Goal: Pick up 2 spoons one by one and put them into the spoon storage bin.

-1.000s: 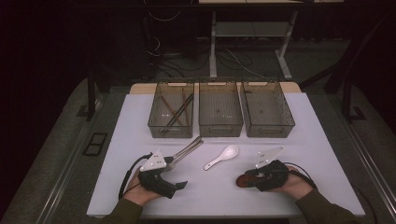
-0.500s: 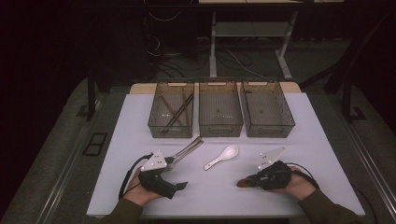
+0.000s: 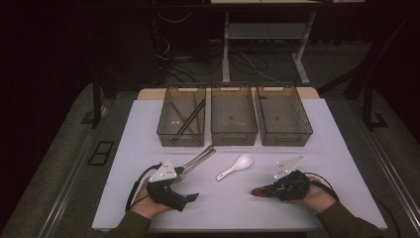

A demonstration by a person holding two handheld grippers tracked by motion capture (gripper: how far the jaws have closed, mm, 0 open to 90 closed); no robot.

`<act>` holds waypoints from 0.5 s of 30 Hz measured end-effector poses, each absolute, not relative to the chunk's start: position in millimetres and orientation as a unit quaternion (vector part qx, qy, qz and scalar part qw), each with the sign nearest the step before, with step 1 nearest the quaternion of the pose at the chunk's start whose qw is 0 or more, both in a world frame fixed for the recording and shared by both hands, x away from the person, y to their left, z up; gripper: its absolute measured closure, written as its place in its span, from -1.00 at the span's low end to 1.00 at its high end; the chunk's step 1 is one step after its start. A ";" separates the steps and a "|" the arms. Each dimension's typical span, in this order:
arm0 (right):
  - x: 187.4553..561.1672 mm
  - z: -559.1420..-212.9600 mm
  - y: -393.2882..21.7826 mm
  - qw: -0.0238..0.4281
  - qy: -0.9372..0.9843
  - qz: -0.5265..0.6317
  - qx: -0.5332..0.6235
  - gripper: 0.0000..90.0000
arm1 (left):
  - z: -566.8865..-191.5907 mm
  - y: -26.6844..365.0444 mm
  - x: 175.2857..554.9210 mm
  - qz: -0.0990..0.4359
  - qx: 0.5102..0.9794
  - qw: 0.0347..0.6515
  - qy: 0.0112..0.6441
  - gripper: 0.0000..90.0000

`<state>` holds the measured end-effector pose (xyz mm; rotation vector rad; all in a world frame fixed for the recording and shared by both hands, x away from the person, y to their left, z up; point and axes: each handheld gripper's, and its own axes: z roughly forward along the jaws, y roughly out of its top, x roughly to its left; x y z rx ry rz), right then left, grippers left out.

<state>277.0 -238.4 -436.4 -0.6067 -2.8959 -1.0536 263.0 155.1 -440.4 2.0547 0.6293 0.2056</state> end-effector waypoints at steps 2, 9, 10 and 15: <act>278.7 -435.8 -239.7 -0.007 -0.922 -0.336 -0.192 0.82 | -440.5 154.9 262.9 0.083 0.840 0.471 0.257 -1.00; 278.9 -431.9 -239.3 -0.010 -0.910 -0.351 -0.219 0.82 | -440.4 154.2 262.2 0.083 0.840 0.470 0.258 -1.00; 279.3 -431.2 -239.5 -0.012 -0.909 -0.353 -0.221 0.82 | -440.4 154.2 262.2 0.083 0.840 0.470 0.257 -1.00; 284.9 -427.0 -241.7 -0.020 -0.900 -0.367 -0.235 0.82 | -440.8 154.8 263.5 0.082 0.840 0.469 0.259 -1.00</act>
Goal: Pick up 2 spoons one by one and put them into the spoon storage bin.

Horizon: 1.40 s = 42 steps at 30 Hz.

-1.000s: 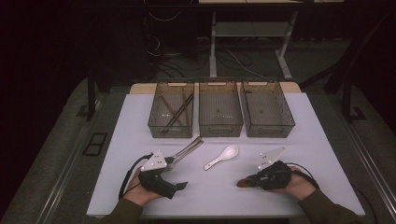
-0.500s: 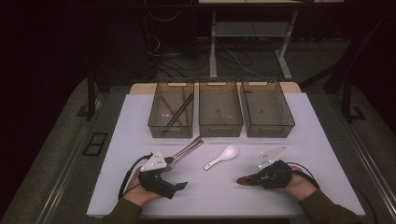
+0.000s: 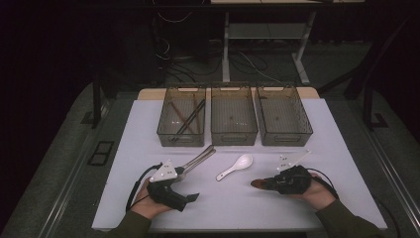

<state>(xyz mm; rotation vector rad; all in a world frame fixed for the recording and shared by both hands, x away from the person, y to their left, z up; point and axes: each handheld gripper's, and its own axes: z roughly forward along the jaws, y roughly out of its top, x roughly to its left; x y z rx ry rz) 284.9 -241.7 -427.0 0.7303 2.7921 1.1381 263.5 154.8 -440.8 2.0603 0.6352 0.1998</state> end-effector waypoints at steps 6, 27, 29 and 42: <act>289.1 -420.3 -241.7 0.033 0.891 0.378 0.249 0.82 | -440.8 153.7 263.0 0.082 0.840 0.469 0.259 -1.00; 314.8 -398.1 -238.4 0.063 0.861 0.413 0.289 0.82 | -441.9 151.9 263.4 0.081 0.843 0.465 0.259 -1.00; 316.7 -396.9 -236.7 0.066 0.860 0.415 0.290 0.82 | -441.9 151.9 263.4 0.081 0.844 0.464 0.257 -1.00; 337.1 -378.6 -226.0 0.073 0.843 0.441 0.299 0.82 | -442.3 151.7 264.3 0.081 0.843 0.464 0.258 -1.00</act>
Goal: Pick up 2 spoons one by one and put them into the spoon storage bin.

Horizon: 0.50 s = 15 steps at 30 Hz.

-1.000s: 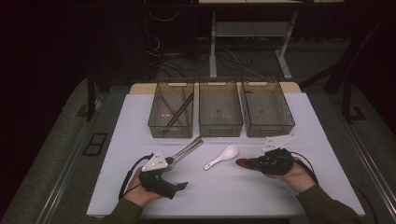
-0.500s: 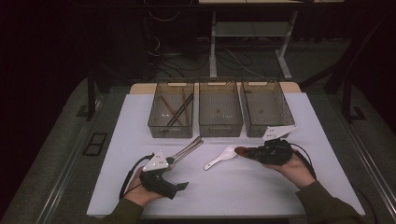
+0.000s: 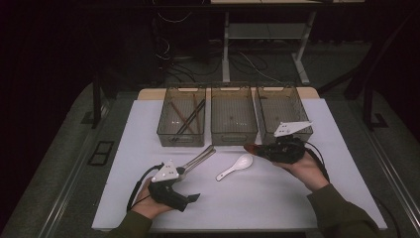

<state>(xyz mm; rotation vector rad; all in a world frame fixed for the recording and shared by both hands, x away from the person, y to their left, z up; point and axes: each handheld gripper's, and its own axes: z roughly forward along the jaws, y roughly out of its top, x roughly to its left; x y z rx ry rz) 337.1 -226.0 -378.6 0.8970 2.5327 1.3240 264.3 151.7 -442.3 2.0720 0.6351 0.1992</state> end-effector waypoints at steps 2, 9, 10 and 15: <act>340.6 -375.7 -223.2 0.077 0.842 0.439 0.305 0.82 | -442.3 151.4 264.2 0.081 0.843 0.464 0.258 -1.00; 352.7 -368.7 -211.8 0.087 0.840 0.442 0.304 0.82 | -442.7 149.9 263.5 0.084 0.846 0.460 0.256 -1.00; 354.7 -367.7 -209.7 0.087 0.839 0.442 0.304 0.82 | -442.8 149.6 263.6 0.084 0.846 0.460 0.255 -1.00; 365.1 -361.7 -200.7 0.097 0.836 0.443 0.308 0.82 | -442.7 149.3 263.6 0.084 0.846 0.460 0.254 -1.00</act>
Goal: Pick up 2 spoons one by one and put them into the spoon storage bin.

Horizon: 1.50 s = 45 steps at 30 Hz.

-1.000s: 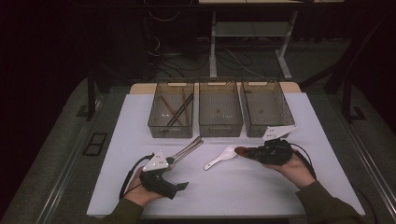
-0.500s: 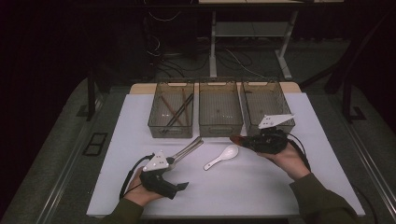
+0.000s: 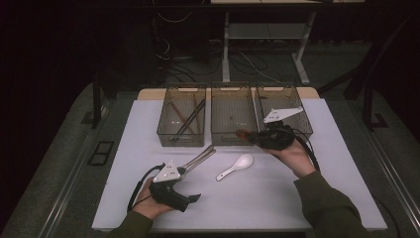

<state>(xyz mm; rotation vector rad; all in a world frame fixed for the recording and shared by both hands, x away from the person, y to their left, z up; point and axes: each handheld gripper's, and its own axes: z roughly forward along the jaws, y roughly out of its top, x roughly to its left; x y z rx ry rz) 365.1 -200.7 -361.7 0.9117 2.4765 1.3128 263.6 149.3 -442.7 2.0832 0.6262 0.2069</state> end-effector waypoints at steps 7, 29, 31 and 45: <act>387.4 -352.3 -188.8 0.101 0.829 0.447 0.319 0.82 | -442.8 148.8 263.8 0.086 0.847 0.459 0.254 -1.00; 454.6 -331.6 -143.9 0.118 0.815 0.453 0.343 0.82 | -441.3 146.6 262.4 0.085 0.846 0.463 0.248 -1.00; 461.4 -333.1 -140.7 0.117 0.811 0.455 0.350 0.82 | -440.8 147.4 262.6 0.086 0.847 0.462 0.247 -1.00; 502.2 -353.5 -129.2 0.114 0.805 0.434 0.388 0.82 | -440.0 147.8 262.4 0.081 0.844 0.469 0.247 -1.00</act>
